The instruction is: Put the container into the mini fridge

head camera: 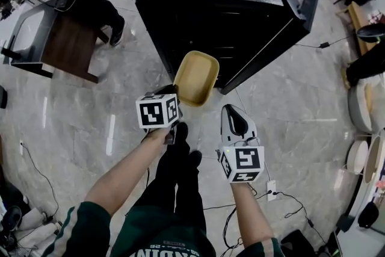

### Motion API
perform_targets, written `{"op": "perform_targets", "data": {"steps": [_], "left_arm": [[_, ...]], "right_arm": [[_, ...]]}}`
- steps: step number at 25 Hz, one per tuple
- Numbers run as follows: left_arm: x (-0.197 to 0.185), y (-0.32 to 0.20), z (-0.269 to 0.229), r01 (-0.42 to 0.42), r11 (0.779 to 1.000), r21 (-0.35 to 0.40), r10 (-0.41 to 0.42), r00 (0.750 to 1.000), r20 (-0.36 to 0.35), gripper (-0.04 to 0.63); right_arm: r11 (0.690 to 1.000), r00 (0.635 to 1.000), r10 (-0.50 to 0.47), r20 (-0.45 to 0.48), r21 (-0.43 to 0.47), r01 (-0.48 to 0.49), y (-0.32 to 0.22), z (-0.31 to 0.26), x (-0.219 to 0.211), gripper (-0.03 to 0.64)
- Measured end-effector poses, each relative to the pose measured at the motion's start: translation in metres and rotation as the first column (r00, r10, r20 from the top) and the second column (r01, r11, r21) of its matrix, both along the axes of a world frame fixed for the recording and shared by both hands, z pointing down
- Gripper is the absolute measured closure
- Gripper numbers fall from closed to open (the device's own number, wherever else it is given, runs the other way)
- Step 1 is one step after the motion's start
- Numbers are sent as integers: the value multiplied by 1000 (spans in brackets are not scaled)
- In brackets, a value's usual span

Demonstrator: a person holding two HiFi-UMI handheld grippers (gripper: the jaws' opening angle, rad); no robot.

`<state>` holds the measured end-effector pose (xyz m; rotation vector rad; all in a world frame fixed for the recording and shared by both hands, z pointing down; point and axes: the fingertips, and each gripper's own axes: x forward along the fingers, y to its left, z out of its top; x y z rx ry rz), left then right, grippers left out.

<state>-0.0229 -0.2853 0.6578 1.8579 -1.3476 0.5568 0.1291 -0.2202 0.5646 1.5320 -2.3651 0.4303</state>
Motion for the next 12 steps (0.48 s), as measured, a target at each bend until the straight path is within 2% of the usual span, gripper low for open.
{"op": "perform_targets", "data": {"steps": [12], "left_arm": [[13, -48, 29, 52, 998, -39, -52, 999, -16, 568]], "right_arm": [[1000, 999, 19, 33, -9, -19, -30, 7, 2, 580]]}}
